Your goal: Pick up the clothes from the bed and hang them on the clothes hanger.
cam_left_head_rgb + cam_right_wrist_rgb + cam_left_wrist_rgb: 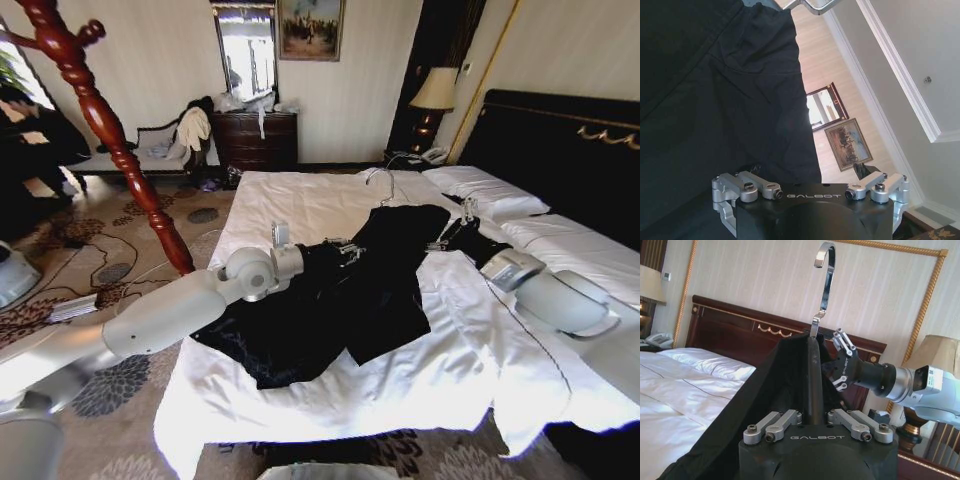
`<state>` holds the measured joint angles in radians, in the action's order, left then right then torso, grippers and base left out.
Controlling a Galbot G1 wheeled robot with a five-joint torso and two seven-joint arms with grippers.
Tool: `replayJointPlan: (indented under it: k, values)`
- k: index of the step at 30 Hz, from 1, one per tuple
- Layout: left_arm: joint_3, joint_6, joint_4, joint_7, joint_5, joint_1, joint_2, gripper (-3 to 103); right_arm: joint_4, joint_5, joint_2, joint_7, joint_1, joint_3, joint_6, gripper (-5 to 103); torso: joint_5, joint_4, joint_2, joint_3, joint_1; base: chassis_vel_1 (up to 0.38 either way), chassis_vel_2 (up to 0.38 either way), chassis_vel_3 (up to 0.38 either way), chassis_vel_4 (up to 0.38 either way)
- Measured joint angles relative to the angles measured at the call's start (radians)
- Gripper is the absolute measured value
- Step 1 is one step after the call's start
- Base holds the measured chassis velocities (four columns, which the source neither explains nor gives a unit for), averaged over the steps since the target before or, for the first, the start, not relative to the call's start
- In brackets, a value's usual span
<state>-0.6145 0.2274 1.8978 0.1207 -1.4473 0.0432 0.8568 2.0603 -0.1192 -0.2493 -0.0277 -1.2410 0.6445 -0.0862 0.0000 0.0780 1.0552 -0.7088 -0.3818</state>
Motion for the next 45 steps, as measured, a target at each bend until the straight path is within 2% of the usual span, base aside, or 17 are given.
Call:
replayJointPlan:
  k: [5,8,13,14,15,16,19,22,26,28,29,37,39,40,43,44,45]
  values:
    - [-0.01,0.003,0.005,-0.002,-0.006,-0.004,0.003,15,-0.004,0.029,0.005,0.0,-0.001,-0.004,-0.003,103,0.0,-0.0002,0.0,0.0,0.0,0.0,0.0,0.0,0.0]
    - [-0.015,0.006,0.015,-0.009,-0.017,-0.005,0.008,15,-0.012,0.055,0.006,0.002,-0.006,-0.006,0.001,94,0.0,-0.0001,0.0,0.0,0.0,0.0,0.0,0.0,0.0]
    - [-0.022,0.007,0.022,-0.016,-0.019,-0.004,0.016,15,-0.021,0.096,0.003,0.008,-0.008,-0.017,0.019,88,0.0,-0.0002,0.0,0.0,0.0,0.0,0.0,0.0,0.0]
    - [-0.024,0.008,0.024,-0.019,-0.018,-0.002,0.02,15,-0.026,0.115,0.0,0.011,-0.008,-0.021,0.029,77,0.0,-0.0001,0.0,0.0,0.0,0.0,0.0,0.0,0.0]
    - [-0.025,0.008,0.028,-0.022,-0.017,0.002,0.022,15,-0.029,0.13,-0.003,0.012,-0.008,-0.025,0.035,71,0.0,0.0,0.0,0.0,0.0,0.0,0.0,0.0,0.0]
    - [-0.025,0.008,0.028,-0.022,-0.017,0.002,0.022,15,-0.029,0.13,-0.003,0.012,-0.008,-0.025,0.035,71,0.0,0.0,0.0,0.0,0.0,0.0,0.0,0.0,0.0]
    - [-0.025,0.008,0.035,-0.027,-0.015,0.011,0.024,15,-0.035,0.168,-0.007,0.014,-0.01,-0.027,0.041,55,0.0,-0.0001,0.0,0.0,0.0,0.0,0.0,0.0,0.0]
    - [-0.023,0.008,0.037,-0.029,-0.017,0.015,0.023,15,-0.039,0.196,-0.006,0.016,-0.009,-0.027,0.049,50,0.0,-0.0001,0.0,0.0,0.0,0.0,0.0,0.0,0.0]
    - [-0.017,0.01,0.041,-0.032,-0.023,0.019,0.017,15,-0.043,0.247,-0.004,0.019,-0.01,-0.026,0.066,28,0.0,0.0,0.0,0.0,0.0,0.0,0.0,0.0,0.0]
    - [-0.016,0.01,0.042,-0.033,-0.024,0.02,0.015,15,-0.044,0.256,-0.005,0.019,-0.012,-0.026,0.069,28,0.0,-0.0001,0.0,0.0,0.0,0.0,0.0,0.0,0.0]
    - [-0.016,0.01,0.042,-0.035,-0.024,0.022,0.013,15,-0.044,0.265,-0.008,0.019,-0.014,-0.026,0.073,22,-0.0001,-0.0001,0.0,0.0,0.0,0.0,0.0,0.0,0.0]
    - [0.016,0.02,0.052,-0.06,-0.039,0.038,0.0,12,-0.055,0.303,-0.015,0.022,-0.017,-0.026,0.105,21,-0.0001,-0.0001,0.0,0.0,0.0,0.0,0.0,0.0,0.0]
    - [0.037,0.019,0.058,-0.069,-0.053,0.036,-0.005,20,-0.058,0.316,-0.019,0.026,-0.019,-0.027,0.112,21,-0.0002,-0.0004,0.0,0.0,0.0,0.0,0.0,0.0,0.0]
    - [0.037,0.019,0.058,-0.069,-0.053,0.036,-0.005,20,-0.058,0.316,-0.019,0.026,-0.019,-0.027,0.112,21,-0.0002,-0.0004,0.0,0.0,0.0,0.0,0.0,0.0,0.0]
    - [0.062,0.022,0.059,-0.075,-0.061,0.028,-0.011,36,-0.064,0.31,-0.029,0.024,-0.022,-0.035,0.116,19,0.0,0.0001,0.0,0.0,0.0,0.0,0.0,0.0,0.0]
    - [0.062,0.022,0.059,-0.075,-0.061,0.028,-0.011,36,-0.064,0.31,-0.029,0.024,-0.022,-0.035,0.116,19,0.0,0.0001,0.0,0.0,0.0,0.0,0.0,0.0,0.0]
    - [0.067,0.023,0.057,-0.08,-0.061,0.026,-0.014,42,-0.065,0.303,-0.033,0.021,-0.023,-0.038,0.115,19,0.0,0.0001,0.0,0.0,0.0,0.0,0.0,0.0,0.0]
